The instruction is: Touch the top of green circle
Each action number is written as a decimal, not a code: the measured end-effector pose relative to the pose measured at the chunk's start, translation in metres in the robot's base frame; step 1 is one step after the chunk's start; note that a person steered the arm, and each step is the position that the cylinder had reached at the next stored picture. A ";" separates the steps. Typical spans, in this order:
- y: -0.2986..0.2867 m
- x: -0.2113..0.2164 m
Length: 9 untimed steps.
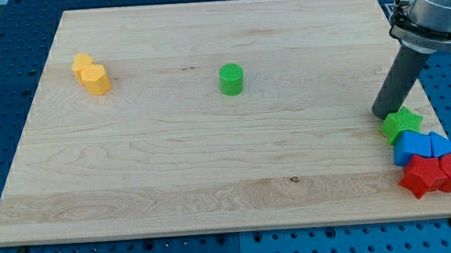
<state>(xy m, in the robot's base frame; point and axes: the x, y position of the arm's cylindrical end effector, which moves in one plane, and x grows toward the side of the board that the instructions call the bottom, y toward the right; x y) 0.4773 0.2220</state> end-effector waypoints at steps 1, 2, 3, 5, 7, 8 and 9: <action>0.000 -0.014; -0.023 -0.043; -0.078 -0.072; -0.213 -0.136; -0.297 -0.112; -0.290 -0.108; -0.274 -0.110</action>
<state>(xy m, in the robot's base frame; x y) 0.3673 -0.0520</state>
